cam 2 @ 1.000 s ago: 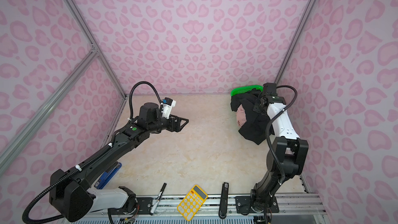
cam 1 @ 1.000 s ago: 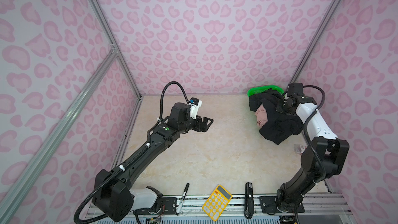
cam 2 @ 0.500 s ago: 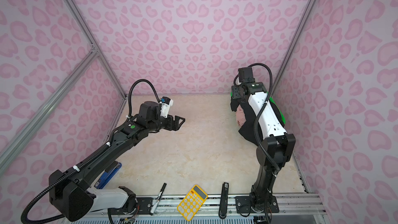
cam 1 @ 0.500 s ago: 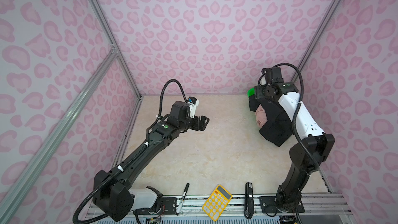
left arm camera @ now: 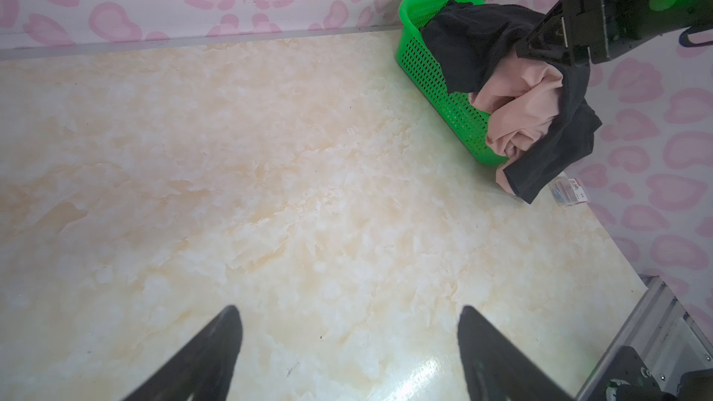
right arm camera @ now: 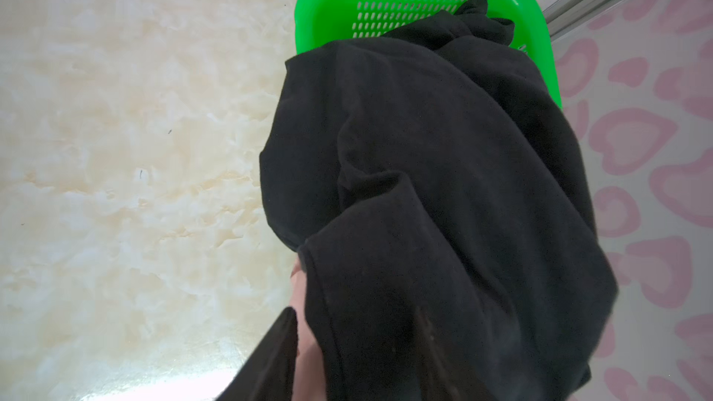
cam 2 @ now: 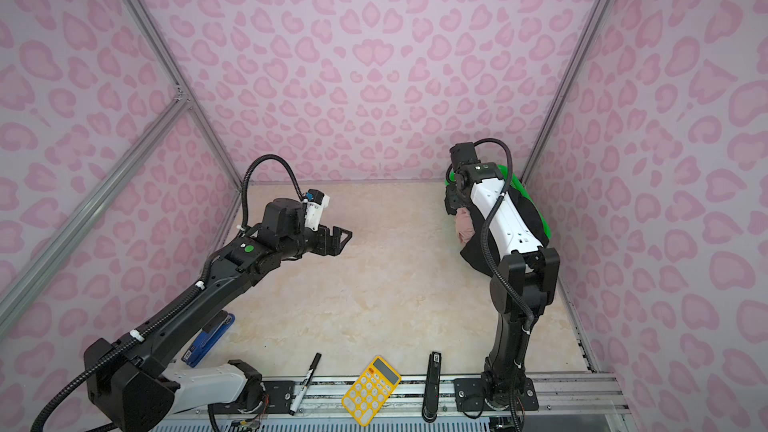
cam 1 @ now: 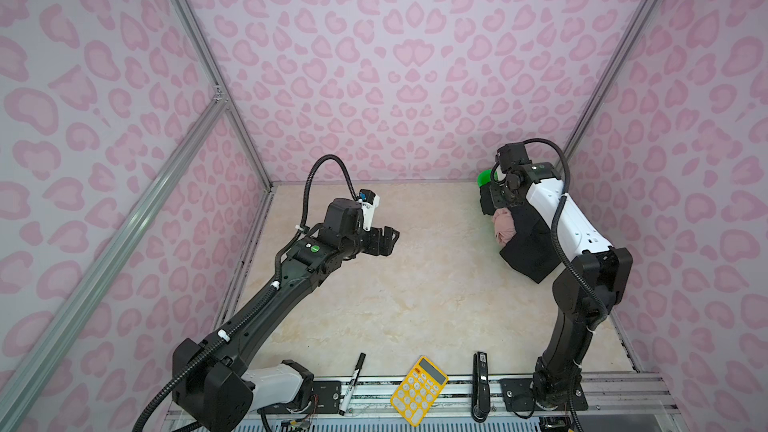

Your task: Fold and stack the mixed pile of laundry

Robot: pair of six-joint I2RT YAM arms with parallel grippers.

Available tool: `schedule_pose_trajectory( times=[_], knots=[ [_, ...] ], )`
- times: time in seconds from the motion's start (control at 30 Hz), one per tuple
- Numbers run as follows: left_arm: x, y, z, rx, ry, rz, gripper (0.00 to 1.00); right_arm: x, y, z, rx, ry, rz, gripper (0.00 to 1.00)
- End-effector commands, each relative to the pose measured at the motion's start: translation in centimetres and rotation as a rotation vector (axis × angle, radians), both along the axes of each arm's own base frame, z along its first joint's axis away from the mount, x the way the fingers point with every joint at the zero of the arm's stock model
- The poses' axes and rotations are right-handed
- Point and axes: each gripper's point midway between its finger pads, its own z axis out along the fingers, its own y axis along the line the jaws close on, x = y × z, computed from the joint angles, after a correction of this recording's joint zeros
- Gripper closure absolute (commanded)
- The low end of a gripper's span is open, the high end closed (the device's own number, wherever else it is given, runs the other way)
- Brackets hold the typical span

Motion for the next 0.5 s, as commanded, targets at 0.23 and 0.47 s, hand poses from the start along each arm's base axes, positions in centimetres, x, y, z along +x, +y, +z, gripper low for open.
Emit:
schedule_pose_trajectory(
  times=[0.23, 0.47],
  knots=[
    [0.3, -0.3, -0.2, -0.001, 0.005, -0.005, 0.1, 2.7, -3.9, 1.4, 0.059, -0.14, -0.109, 0.9],
    [0.7, -0.9, -0.1, -0.016, 0.015, -0.013, 0.11, 4.3, -6.2, 7.5, 0.088, -0.337, -0.142, 1.0]
  ],
)
